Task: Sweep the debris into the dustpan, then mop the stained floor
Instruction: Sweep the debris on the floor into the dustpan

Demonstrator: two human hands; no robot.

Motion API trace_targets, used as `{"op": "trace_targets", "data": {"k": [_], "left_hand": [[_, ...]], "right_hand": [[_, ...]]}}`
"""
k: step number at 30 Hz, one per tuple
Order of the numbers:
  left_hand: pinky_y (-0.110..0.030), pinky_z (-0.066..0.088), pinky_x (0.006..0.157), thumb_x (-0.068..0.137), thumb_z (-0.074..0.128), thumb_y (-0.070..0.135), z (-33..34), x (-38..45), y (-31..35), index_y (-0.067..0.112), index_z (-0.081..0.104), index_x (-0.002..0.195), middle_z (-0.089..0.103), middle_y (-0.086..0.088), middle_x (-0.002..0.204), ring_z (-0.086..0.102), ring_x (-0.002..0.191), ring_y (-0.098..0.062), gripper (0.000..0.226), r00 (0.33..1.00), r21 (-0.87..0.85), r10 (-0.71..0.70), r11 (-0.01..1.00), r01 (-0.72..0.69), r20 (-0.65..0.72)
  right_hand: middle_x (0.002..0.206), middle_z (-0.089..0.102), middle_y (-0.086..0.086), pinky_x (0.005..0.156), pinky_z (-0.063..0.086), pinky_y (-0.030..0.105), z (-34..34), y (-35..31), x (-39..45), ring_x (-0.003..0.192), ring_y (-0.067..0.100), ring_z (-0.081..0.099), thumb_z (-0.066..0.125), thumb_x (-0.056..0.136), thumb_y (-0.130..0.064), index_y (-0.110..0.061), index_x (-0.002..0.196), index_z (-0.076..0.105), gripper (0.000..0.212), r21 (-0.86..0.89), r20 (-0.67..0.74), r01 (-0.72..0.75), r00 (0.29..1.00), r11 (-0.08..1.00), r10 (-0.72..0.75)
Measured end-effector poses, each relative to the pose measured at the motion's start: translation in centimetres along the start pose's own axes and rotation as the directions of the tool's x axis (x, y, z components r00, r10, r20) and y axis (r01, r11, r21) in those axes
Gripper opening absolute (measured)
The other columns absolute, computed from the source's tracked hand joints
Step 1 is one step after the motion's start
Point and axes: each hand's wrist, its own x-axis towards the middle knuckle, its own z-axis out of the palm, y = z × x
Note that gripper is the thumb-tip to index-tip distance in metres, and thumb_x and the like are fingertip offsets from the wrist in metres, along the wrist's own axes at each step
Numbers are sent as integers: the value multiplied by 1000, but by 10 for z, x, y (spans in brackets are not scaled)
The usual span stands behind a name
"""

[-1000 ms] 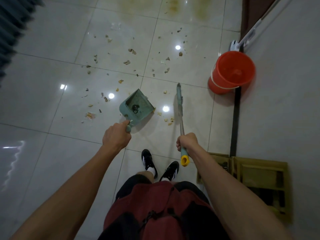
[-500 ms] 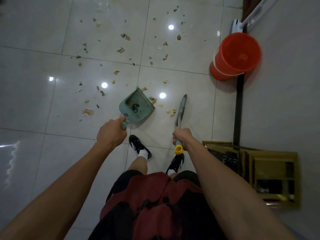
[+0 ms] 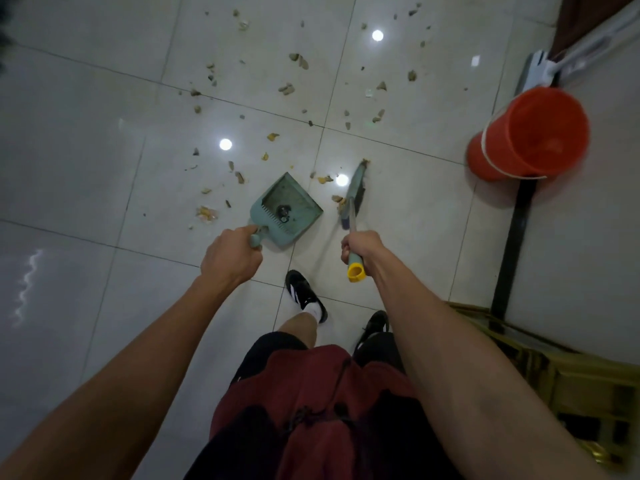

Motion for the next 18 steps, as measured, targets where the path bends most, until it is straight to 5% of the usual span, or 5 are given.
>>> {"op": "trace_targets", "data": {"k": [11, 18], "left_hand": [[-40, 58, 72, 89, 57, 26, -14, -1, -20, 31, 67, 115, 70, -7, 92, 65, 77, -30, 28, 980, -108, -190, 977, 184, -53], [-39, 56, 71, 90, 58, 24, -5, -33, 2, 26, 67, 114, 70, -10, 97, 64, 82, -34, 26, 929, -177, -347, 930, 322, -131]], "right_hand": [[69, 45, 12, 37, 33, 17, 45, -52, -7, 43, 16, 37, 47, 85, 17, 3, 76, 50, 17, -145, 110, 73, 992, 987, -58], [69, 47, 13, 38, 37, 19, 32, -67, -23, 43, 16, 39, 45, 87, 16, 1, 91, 53, 18, -314, 219, 190, 968, 930, -124]]}}
